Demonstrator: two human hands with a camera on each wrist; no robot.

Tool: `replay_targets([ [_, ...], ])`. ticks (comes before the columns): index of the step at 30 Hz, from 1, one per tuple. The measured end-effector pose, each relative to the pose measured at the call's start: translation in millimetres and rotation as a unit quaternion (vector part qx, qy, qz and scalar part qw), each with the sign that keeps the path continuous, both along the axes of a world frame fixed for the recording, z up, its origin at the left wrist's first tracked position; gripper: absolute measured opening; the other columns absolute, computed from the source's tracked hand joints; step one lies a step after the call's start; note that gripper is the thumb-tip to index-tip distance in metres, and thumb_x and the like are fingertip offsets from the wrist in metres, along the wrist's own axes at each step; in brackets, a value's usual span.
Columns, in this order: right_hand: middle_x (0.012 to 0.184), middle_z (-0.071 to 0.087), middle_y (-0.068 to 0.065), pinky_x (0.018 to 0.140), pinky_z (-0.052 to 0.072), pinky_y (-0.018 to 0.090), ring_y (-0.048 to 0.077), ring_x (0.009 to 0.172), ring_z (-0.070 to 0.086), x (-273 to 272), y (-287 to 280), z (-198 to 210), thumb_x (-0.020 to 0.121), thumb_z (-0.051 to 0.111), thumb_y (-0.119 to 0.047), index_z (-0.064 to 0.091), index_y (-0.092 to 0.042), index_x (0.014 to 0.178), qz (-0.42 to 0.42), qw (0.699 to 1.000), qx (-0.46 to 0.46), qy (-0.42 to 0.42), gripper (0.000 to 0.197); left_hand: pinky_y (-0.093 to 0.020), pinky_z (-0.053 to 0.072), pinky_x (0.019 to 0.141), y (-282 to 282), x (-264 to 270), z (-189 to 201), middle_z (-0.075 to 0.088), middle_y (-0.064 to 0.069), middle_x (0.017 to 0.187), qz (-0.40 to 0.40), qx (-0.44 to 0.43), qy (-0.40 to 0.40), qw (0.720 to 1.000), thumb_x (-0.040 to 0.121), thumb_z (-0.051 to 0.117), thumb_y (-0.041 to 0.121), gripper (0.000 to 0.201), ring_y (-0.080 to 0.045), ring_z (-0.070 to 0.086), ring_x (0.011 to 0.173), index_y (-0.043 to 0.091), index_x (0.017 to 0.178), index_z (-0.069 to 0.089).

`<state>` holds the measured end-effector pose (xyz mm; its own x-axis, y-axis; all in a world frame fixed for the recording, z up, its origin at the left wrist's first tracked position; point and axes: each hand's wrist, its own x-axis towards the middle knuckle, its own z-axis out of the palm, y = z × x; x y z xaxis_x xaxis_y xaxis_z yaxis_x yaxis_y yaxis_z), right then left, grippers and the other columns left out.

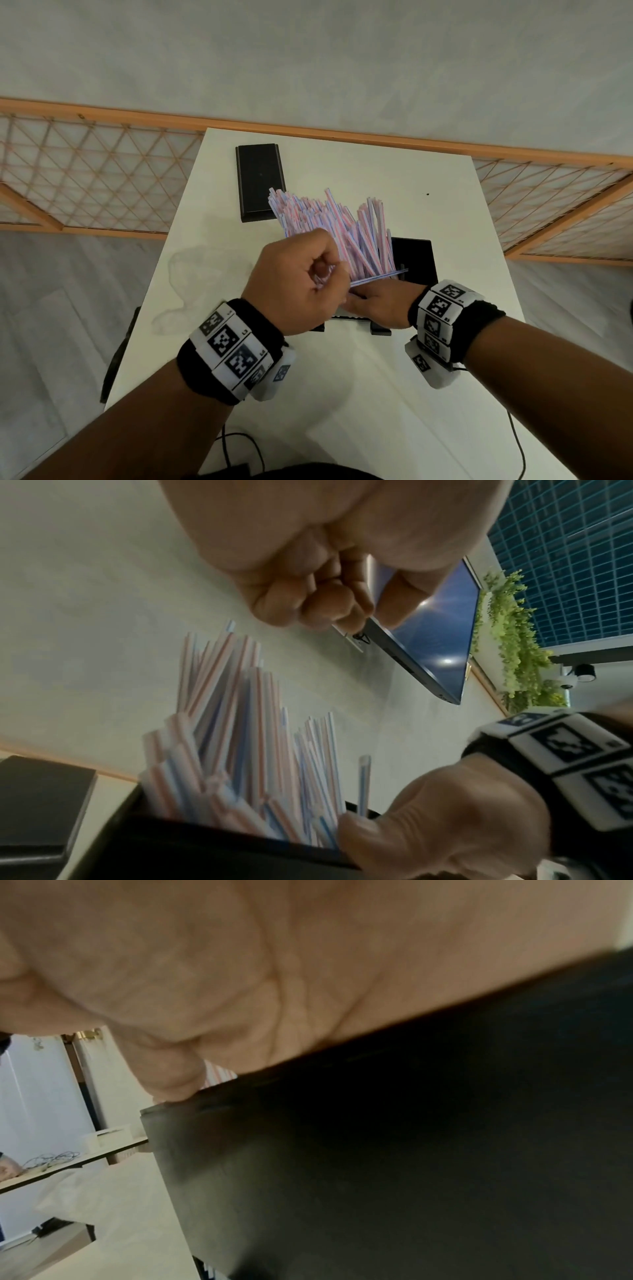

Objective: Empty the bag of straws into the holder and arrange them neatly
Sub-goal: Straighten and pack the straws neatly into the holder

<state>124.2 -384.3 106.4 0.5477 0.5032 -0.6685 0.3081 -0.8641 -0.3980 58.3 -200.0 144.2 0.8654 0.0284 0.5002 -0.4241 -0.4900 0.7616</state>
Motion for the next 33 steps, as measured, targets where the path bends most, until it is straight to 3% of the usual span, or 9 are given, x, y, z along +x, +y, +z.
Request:
replay_targets([
  [2,0.118,0.062,-0.002,0.098,0.041,0.032,0.019,0.112,0.056,0,4,5,0.093,0.033,-0.068,0.061,-0.033,0.117,0.000,1.000,0.003,0.008,0.051,-0.014,0.037,0.049,-6,-2,0,0.054,0.004,0.057,-0.029,0.017,0.010,0.999,0.078,0.072,0.005,0.018,0.000,0.044,0.051,0.008,0.068,0.059],
  [6,0.091,0.058,-0.009,0.081,0.039,0.027,0.012,0.089,0.054,2,7,9,0.074,0.035,-0.062,0.048,-0.039,0.077,0.011,1.000,0.022,-0.002,0.027,-0.036,0.047,0.054,-11,1,-9,0.055,0.003,0.069,-0.100,0.116,0.102,0.983,0.078,0.067,0.020,0.013,-0.018,0.053,0.062,0.012,0.076,0.057],
  [8,0.090,0.060,-0.006,0.077,0.043,0.028,0.018,0.090,0.056,2,6,5,0.082,0.047,-0.055,0.049,-0.036,0.076,0.024,1.000,-0.011,0.007,0.020,-0.038,0.044,0.061,-13,4,-12,0.050,0.002,0.078,-0.145,0.209,0.170,0.952,0.079,0.063,0.024,0.015,-0.021,0.051,0.070,0.014,0.078,0.052],
  [11,0.086,0.065,-0.008,0.084,0.052,0.033,0.016,0.083,0.062,-1,6,-5,0.074,0.056,-0.066,0.053,-0.037,0.087,0.031,0.999,-0.029,-0.019,0.032,-0.031,0.031,0.066,-17,4,-15,0.030,0.010,0.076,-0.154,0.308,0.224,0.912,0.085,0.059,0.019,0.033,-0.018,0.040,0.075,0.025,0.071,0.029],
  [15,0.092,0.065,-0.005,0.084,0.051,0.031,0.016,0.086,0.061,-4,7,-8,0.095,0.055,-0.048,0.054,-0.033,0.096,0.017,0.998,0.002,-0.053,0.015,-0.027,0.028,0.068,-14,4,-15,0.031,0.007,0.081,-0.103,0.343,0.233,0.904,0.094,0.054,0.022,0.026,-0.015,0.036,0.079,0.022,0.080,0.033],
  [20,0.103,0.069,0.000,0.090,0.054,0.036,0.017,0.087,0.062,-15,8,-15,0.092,0.053,-0.055,0.059,-0.024,0.116,0.017,0.998,-0.041,-0.034,0.039,-0.031,0.036,0.068,-15,4,-11,0.043,0.005,0.085,-0.045,0.341,0.192,0.919,0.101,0.050,0.033,0.020,-0.019,0.048,0.080,0.022,0.088,0.039],
  [25,0.095,0.070,-0.004,0.082,0.055,0.034,0.016,0.085,0.065,-19,2,-10,0.087,0.060,-0.049,0.062,-0.026,0.111,0.000,0.995,0.002,-0.104,0.033,-0.031,0.041,0.052,-19,8,-11,0.062,-0.001,0.078,-0.014,0.315,0.178,0.932,0.092,0.067,0.020,0.017,-0.028,0.061,0.066,0.015,0.104,0.056],
  [29,0.073,0.059,-0.008,0.063,0.045,0.023,0.008,0.066,0.054,-23,-18,5,0.078,0.072,-0.044,0.057,-0.026,0.082,-0.051,0.983,0.064,-0.167,0.024,-0.023,0.030,0.044,-22,12,-12,0.052,0.001,0.060,-0.018,0.366,0.170,0.915,0.073,0.082,0.007,0.025,-0.026,0.053,0.044,0.016,0.079,0.059],
  [33,0.080,0.052,-0.008,0.055,0.033,0.019,0.004,0.068,0.048,-20,-32,17,0.072,0.076,-0.056,0.045,-0.029,0.080,-0.132,0.972,0.058,-0.186,0.042,-0.029,0.036,0.059,-25,16,-8,0.041,0.005,0.077,0.001,0.401,0.206,0.893,0.095,0.057,0.016,0.017,-0.023,0.057,0.071,0.023,0.084,0.047],
])
